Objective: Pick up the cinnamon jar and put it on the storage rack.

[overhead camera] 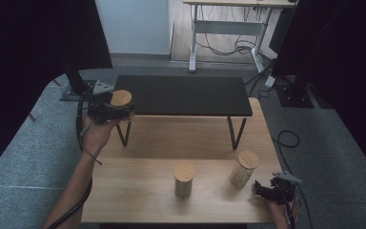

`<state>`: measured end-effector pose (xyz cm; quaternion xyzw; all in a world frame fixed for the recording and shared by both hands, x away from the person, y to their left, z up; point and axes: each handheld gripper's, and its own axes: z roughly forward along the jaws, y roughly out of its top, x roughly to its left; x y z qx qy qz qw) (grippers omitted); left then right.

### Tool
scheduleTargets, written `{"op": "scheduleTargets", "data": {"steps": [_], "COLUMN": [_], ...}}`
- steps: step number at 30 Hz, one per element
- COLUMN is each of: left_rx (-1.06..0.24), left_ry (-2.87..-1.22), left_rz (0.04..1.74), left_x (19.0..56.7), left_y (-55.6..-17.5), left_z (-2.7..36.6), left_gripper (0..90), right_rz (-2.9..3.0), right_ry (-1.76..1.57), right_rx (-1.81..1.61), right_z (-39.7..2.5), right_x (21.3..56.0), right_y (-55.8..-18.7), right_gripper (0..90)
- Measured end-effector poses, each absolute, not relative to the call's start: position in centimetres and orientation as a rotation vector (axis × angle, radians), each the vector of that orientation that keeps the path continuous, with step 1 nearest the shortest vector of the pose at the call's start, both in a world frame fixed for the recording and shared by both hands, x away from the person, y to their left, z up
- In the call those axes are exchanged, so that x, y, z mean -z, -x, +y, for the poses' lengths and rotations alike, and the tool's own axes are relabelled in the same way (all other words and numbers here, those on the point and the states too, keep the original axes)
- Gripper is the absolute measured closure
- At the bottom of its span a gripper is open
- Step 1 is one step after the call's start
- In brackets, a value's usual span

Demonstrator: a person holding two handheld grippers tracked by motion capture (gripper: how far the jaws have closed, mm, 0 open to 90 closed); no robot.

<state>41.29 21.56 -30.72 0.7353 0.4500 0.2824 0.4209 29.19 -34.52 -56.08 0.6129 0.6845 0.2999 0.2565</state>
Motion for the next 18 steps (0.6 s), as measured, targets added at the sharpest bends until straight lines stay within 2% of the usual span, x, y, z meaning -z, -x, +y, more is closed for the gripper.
{"op": "scheduleTargets", "data": {"steps": [18], "left_rx": [-0.723], "left_ry": [-1.836], "left_rz": [1.127], "left_x": [30.47], "left_y": [-42.03], "left_z": [21.28], "left_gripper": [25.5], "right_rz": [1.858], "right_ry": [-1.663], "right_rx": [-0.814], "right_z": [-34.5], "right_x": [56.08], "right_y": [-29.16], "right_gripper": [6.7]}}
